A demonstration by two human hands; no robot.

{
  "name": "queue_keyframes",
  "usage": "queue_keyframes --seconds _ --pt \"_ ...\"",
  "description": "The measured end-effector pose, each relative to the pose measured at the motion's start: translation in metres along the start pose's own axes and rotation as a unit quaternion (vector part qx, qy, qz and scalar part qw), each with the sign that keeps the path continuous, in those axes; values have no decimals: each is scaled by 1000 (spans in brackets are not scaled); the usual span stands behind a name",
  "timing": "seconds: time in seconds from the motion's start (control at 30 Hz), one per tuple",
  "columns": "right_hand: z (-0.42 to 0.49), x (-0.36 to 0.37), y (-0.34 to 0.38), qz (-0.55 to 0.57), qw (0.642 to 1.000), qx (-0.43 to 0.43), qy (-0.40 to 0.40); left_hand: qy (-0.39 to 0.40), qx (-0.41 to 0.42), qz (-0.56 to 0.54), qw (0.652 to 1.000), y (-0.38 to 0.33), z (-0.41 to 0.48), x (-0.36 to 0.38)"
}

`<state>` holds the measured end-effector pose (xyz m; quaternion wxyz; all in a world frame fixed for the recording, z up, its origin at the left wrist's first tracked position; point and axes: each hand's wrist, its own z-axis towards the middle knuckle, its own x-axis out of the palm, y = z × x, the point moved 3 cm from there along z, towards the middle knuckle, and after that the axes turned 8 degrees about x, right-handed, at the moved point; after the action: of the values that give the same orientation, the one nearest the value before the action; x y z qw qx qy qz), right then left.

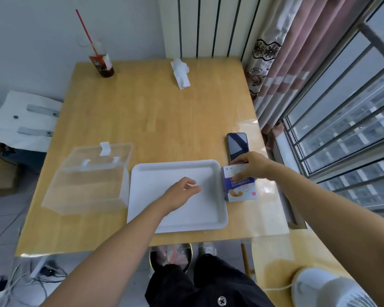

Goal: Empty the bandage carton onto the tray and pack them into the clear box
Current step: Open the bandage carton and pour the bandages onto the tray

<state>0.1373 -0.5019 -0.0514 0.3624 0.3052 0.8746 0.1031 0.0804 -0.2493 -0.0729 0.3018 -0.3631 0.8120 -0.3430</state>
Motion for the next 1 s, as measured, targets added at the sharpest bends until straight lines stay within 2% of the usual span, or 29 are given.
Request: queue_keyframes --seconds 0.07,0.2,0.3,0.37,0.43,0.5,0.6,0.67,0.77,0.9,1.0 --pt "0 -6 12 15 1000 -16 16 -4 2 -67 998 -10 -1 5" --pt "-5 -2 38 112 990 -31 74 6 9 -157 988 -23 3 14" --pt "-12 16 58 115 985 -51 120 -45 -1 -239 970 -25 3 7" --pt "-14 33 67 84 990 -71 92 -93 -37 -247 964 -17 0 -3" --pt "-17 51 72 55 992 -114 20 -114 -64 -234 963 -5 -8 -12" --pt "-21 66 76 78 983 -163 -35 -121 -79 -233 962 4 -18 -18" --pt "-25 81 84 84 977 -191 -47 -122 -87 -242 958 15 -31 -24" --pt "-28 86 89 8 965 -245 -96 -129 -91 -244 957 20 -35 -26" --pt "-32 97 93 -101 922 -336 -166 -135 -93 -237 957 21 -40 -26" --pt "-31 104 95 -52 946 -290 -134 -143 -90 -229 959 24 -45 -23" --pt "-27 107 99 -60 958 -258 -112 -142 -84 -219 962 27 -48 -25"
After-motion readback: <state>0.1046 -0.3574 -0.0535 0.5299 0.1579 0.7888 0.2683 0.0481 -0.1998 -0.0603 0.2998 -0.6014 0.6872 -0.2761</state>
